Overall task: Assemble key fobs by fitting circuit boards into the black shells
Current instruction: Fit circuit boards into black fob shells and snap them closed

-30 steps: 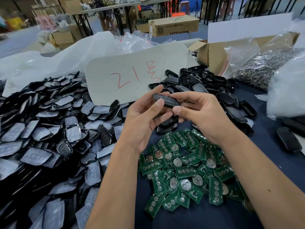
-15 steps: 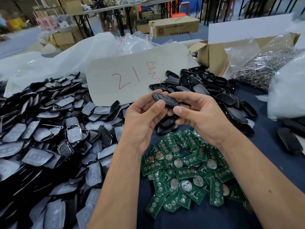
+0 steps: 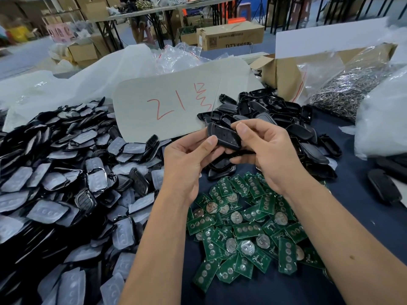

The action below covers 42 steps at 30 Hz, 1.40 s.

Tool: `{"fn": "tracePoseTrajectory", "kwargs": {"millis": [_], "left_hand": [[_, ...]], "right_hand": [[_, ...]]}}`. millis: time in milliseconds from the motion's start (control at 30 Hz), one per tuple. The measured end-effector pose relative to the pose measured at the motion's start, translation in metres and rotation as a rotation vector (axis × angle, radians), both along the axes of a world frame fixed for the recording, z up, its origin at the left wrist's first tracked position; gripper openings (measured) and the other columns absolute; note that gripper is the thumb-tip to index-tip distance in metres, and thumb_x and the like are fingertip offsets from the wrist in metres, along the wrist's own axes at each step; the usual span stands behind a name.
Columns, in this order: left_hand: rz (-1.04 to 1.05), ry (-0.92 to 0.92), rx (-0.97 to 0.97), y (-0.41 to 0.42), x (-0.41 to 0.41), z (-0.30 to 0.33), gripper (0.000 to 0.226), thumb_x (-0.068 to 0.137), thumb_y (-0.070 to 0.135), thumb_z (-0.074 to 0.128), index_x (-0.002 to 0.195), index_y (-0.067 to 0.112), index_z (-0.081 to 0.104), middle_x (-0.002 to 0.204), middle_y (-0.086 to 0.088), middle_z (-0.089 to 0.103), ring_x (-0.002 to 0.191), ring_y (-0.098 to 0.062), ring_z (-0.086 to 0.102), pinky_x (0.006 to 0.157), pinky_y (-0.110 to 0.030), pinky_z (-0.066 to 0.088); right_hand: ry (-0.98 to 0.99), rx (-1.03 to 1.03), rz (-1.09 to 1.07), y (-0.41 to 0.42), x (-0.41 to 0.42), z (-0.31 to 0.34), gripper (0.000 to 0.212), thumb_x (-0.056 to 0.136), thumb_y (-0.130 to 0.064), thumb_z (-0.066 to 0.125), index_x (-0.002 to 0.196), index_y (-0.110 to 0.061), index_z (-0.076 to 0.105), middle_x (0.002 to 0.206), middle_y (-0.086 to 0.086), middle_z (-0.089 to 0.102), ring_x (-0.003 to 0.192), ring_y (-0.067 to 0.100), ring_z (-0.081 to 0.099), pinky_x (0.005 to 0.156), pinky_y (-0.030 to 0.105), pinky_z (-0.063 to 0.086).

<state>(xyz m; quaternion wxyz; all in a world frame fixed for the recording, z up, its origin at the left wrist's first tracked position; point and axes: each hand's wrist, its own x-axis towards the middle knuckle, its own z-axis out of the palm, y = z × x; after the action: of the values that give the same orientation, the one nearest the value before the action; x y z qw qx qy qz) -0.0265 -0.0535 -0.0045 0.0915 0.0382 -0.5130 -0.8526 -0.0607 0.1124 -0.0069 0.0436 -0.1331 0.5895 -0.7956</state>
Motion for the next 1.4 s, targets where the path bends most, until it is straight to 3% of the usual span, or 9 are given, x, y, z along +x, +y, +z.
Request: {"fn": "tracePoseTrajectory", "kwargs": {"millis": [133,333,500,733,833,967,1100,1200,1400], "left_hand": [[-0.032,0.007,0.023,0.004,0.0,0.001,0.035,0.075,0.003,0.075,0.11,-0.002,0.075,0.107,-0.02,0.078,0.087,-0.023,0.077,0.075,-0.024,0.064],[-0.043,-0.007,0.069,0.004,0.0,-0.002,0.043,0.074,0.002,0.073,0.116,-0.008,0.07,0.111,-0.023,0.076,0.09,-0.024,0.077,0.074,-0.024,0.063],[-0.039,-0.019,0.074,0.005,0.001,-0.003,0.035,0.074,0.002,0.071,0.108,-0.004,0.073,0.105,-0.018,0.078,0.089,-0.024,0.078,0.072,-0.023,0.063],[-0.045,-0.058,0.068,0.005,0.001,-0.001,0.033,0.082,-0.004,0.07,0.116,-0.002,0.071,0.108,-0.021,0.077,0.089,-0.024,0.078,0.073,-0.023,0.063],[-0.038,-0.071,-0.062,0.006,0.001,-0.002,0.036,0.092,-0.011,0.065,0.121,0.009,0.071,0.101,-0.018,0.079,0.087,-0.025,0.078,0.073,-0.027,0.064],[-0.003,-0.097,-0.286,0.016,0.002,-0.001,0.031,0.09,-0.01,0.072,0.108,0.015,0.076,0.098,-0.01,0.078,0.087,-0.032,0.079,0.076,-0.037,0.066],[0.045,-0.09,-0.458,0.038,0.003,0.003,0.03,0.085,-0.006,0.078,0.094,0.022,0.071,0.087,-0.004,0.077,0.08,-0.03,0.078,0.074,-0.04,0.066],[0.063,-0.101,-0.61,0.061,0.001,0.005,0.031,0.077,0.002,0.086,0.087,0.026,0.069,0.081,-0.002,0.074,0.079,-0.031,0.077,0.076,-0.052,0.065],[0.01,-0.116,-0.829,0.134,-0.01,0.016,0.031,0.068,0.018,0.096,0.079,0.022,0.067,0.082,-0.002,0.07,0.079,-0.018,0.071,0.074,-0.041,0.062]], "right_hand": [[-0.025,0.076,-0.01,0.0,-0.002,-0.002,0.029,0.088,-0.04,0.073,0.087,-0.013,0.082,0.069,0.006,0.068,0.06,0.015,0.06,0.047,0.024,0.051],[-0.015,0.083,-0.045,0.001,-0.004,-0.003,0.03,0.085,-0.043,0.074,0.077,-0.015,0.082,0.066,0.014,0.057,0.048,0.011,0.045,0.039,0.019,0.035],[-0.025,0.054,-0.045,0.001,-0.003,-0.004,0.029,0.085,-0.039,0.075,0.078,-0.011,0.082,0.064,0.008,0.061,0.047,0.011,0.048,0.038,0.02,0.037],[-0.006,0.122,-0.05,0.002,-0.004,-0.003,0.026,0.095,-0.028,0.074,0.08,-0.008,0.081,0.067,0.012,0.063,0.049,0.014,0.05,0.04,0.022,0.042],[-0.033,0.244,-0.039,0.006,-0.006,-0.002,0.029,0.1,-0.026,0.07,0.08,-0.007,0.077,0.065,0.007,0.064,0.05,0.018,0.053,0.04,0.024,0.045],[0.093,0.458,-0.041,0.013,-0.006,0.003,0.019,0.105,-0.022,0.061,0.095,-0.02,0.077,0.082,0.013,0.073,0.053,0.022,0.063,0.043,0.027,0.05],[0.131,0.563,-0.068,0.032,-0.005,0.008,0.02,0.104,-0.021,0.061,0.096,-0.027,0.078,0.065,0.005,0.068,0.046,0.016,0.058,0.044,0.027,0.048],[0.161,0.629,-0.148,0.057,0.001,0.011,0.017,0.101,-0.022,0.065,0.094,-0.028,0.079,0.068,0.008,0.071,0.051,0.021,0.062,0.051,0.034,0.053],[0.176,0.736,-0.383,0.12,0.016,0.02,0.015,0.097,-0.013,0.07,0.09,-0.021,0.08,0.064,-0.004,0.07,0.049,0.014,0.063,0.048,0.025,0.051]]}}
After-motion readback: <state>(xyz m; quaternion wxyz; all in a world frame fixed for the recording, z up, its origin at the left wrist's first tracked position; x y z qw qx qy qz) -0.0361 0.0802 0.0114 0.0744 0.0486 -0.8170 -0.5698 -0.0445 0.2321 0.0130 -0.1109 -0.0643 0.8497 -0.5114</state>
